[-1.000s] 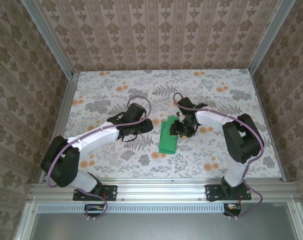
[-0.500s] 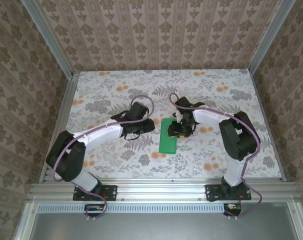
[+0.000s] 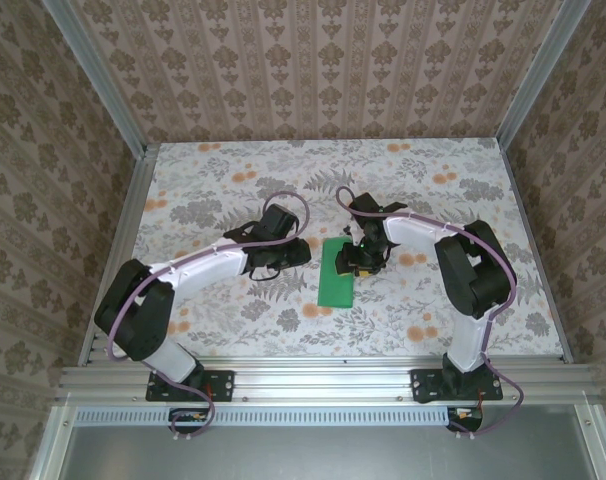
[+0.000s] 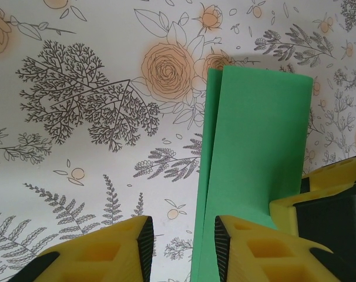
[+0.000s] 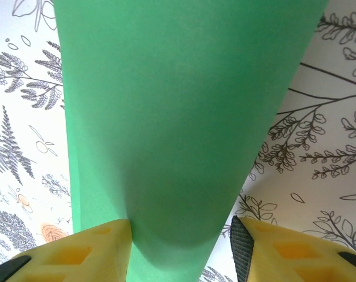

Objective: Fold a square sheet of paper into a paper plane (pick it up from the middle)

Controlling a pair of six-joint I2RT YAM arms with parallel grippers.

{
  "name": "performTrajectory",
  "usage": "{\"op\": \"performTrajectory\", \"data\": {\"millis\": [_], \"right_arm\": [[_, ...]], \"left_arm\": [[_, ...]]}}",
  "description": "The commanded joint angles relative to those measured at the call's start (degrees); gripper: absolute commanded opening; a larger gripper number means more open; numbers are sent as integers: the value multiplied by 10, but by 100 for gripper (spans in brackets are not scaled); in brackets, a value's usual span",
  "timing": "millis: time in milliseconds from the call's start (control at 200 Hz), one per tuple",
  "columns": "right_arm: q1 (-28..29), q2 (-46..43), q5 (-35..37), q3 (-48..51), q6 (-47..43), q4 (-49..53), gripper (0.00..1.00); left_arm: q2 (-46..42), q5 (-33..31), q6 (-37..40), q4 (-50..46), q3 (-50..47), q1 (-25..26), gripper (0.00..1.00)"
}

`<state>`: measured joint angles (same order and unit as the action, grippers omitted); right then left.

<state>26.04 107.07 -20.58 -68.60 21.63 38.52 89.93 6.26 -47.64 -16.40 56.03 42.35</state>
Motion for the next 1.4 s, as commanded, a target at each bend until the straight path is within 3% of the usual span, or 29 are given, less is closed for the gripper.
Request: {"op": "performTrajectory", "data": {"millis": [0,400,1395], "right_arm": [[3,15,-17,-13,3,5,51],[-3,21,-29,-11,29,-14,52],[-4,54,0,-24,-17,25,52]], "left_arm": [[12,8,-1,-3,21,4,35],[12,10,0,-4,19,4,34],[29,17,2,-5,32,8,33]]}}
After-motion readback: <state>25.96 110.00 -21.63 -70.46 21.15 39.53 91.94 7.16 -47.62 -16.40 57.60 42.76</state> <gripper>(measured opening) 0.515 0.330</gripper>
